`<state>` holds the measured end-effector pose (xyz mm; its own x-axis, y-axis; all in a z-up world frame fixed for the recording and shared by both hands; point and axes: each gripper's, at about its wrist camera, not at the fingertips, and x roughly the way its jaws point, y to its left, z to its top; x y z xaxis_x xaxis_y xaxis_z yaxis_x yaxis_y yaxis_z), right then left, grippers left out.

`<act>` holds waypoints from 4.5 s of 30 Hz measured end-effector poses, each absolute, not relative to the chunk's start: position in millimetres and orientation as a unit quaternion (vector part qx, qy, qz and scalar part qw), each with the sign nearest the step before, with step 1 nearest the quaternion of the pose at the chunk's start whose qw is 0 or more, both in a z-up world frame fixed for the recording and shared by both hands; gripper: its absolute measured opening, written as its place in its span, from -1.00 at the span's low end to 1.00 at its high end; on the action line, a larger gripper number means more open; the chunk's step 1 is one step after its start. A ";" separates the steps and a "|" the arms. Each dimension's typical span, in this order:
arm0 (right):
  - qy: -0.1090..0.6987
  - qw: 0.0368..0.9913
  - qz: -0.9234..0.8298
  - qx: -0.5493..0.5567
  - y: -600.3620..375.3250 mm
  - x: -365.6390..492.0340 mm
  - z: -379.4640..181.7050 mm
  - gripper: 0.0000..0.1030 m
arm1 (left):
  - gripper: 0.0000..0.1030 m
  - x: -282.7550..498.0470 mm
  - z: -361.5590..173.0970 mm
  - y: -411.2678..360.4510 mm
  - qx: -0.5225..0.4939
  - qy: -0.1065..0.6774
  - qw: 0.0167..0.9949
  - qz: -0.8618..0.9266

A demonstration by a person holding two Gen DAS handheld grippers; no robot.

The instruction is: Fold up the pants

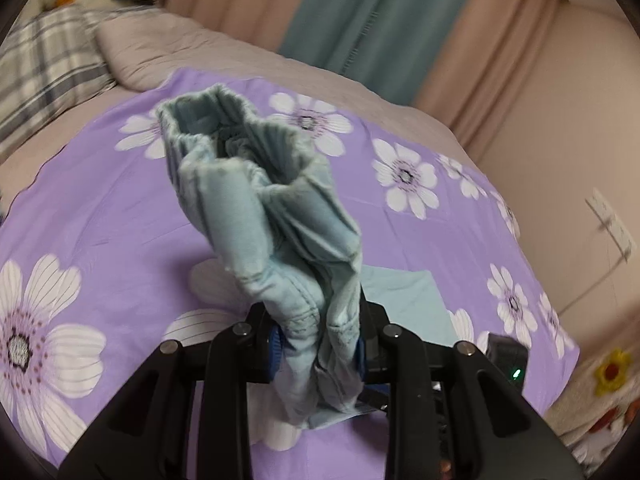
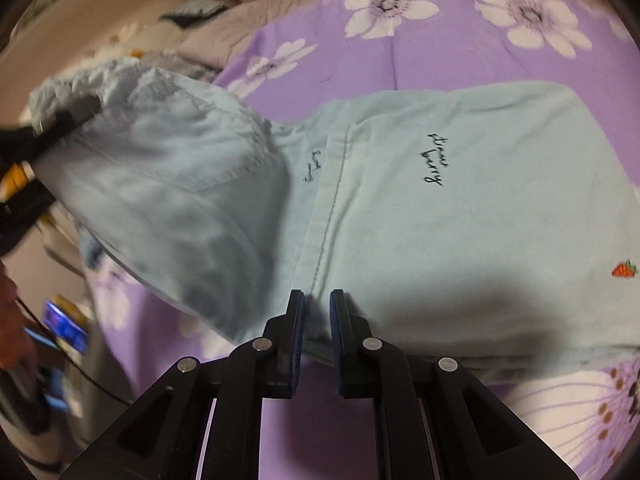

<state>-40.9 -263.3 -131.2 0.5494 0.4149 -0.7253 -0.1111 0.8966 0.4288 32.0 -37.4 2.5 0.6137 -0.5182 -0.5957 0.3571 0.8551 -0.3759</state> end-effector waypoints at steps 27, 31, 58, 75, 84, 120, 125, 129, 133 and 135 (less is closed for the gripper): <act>0.278 0.723 0.193 0.602 -404.9 -59.2 -144.3 0.61 | 0.47 12.2 -85.2 -163.9 0.080 0.450 0.823 -0.336; 0.309 0.758 0.170 0.548 -394.8 -55.6 -134.2 0.57 | 0.47 3.7 -87.3 -123.7 0.035 0.466 0.823 -0.324; 0.342 0.853 -0.010 0.394 -434.7 -65.8 -150.1 -0.33 | 0.52 2.2 -115.2 -31.7 -0.081 0.517 0.823 -0.221; 0.312 0.916 0.005 0.253 -381.9 -124.5 -102.3 0.18 | 0.49 21.2 -95.2 -46.0 -0.069 0.485 0.843 -0.222; 0.313 0.939 0.068 0.123 -309.9 -92.8 -85.1 0.10 | 0.46 31.4 -88.9 -62.4 -0.042 0.470 0.851 -0.230; 0.375 0.912 0.167 0.019 -246.9 -43.3 -132.3 -0.53 | -0.25 129.5 -121.0 -113.5 0.028 0.457 0.855 -0.242; 0.376 0.912 0.165 0.019 -246.9 -42.4 -131.9 -0.53 | -0.06 139.8 -120.5 -107.9 0.026 0.457 0.861 -0.221; 0.377 0.910 0.169 0.033 -252.1 -43.6 -128.4 -0.53 | -0.10 127.3 -113.8 -106.7 0.041 0.452 0.866 -0.211; 0.361 0.917 0.156 0.065 -275.4 -53.0 -116.3 -0.53 | -0.12 107.9 -107.1 -101.9 0.050 0.446 0.868 -0.212; 0.345 0.927 0.126 0.069 -292.5 -59.3 -107.7 -0.53 | -0.12 96.0 -102.4 -99.7 0.047 0.443 0.868 -0.218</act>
